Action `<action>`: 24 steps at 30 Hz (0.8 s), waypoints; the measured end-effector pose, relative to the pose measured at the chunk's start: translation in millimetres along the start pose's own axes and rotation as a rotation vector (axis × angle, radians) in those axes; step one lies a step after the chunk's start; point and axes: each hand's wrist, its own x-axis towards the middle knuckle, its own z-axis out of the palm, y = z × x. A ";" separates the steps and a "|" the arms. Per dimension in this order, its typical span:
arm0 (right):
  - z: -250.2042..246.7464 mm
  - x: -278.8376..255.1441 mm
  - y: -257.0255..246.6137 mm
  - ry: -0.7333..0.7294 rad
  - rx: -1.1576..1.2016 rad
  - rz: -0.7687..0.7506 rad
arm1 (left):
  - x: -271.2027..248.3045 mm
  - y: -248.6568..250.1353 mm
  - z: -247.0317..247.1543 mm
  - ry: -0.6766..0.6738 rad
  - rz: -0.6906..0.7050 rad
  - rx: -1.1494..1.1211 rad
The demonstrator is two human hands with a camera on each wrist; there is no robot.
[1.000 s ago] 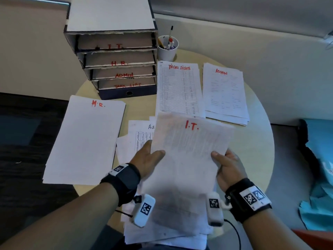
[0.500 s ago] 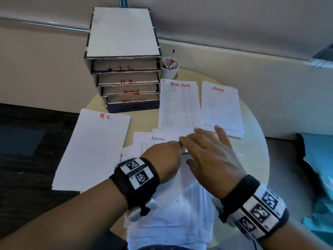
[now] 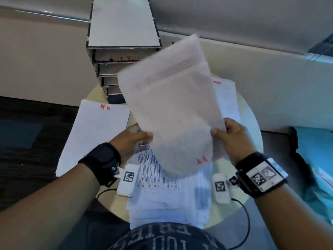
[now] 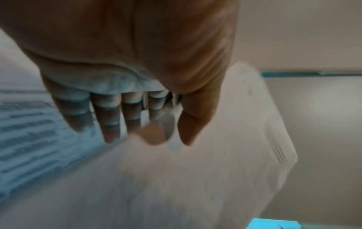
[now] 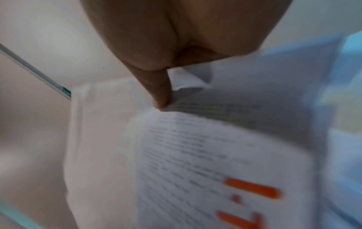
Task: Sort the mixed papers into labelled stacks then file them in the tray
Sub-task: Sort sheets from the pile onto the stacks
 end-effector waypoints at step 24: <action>64.0 -8.0 39.2 0.156 0.193 0.143 | 28.2 -32.3 8.2 0.325 0.339 0.581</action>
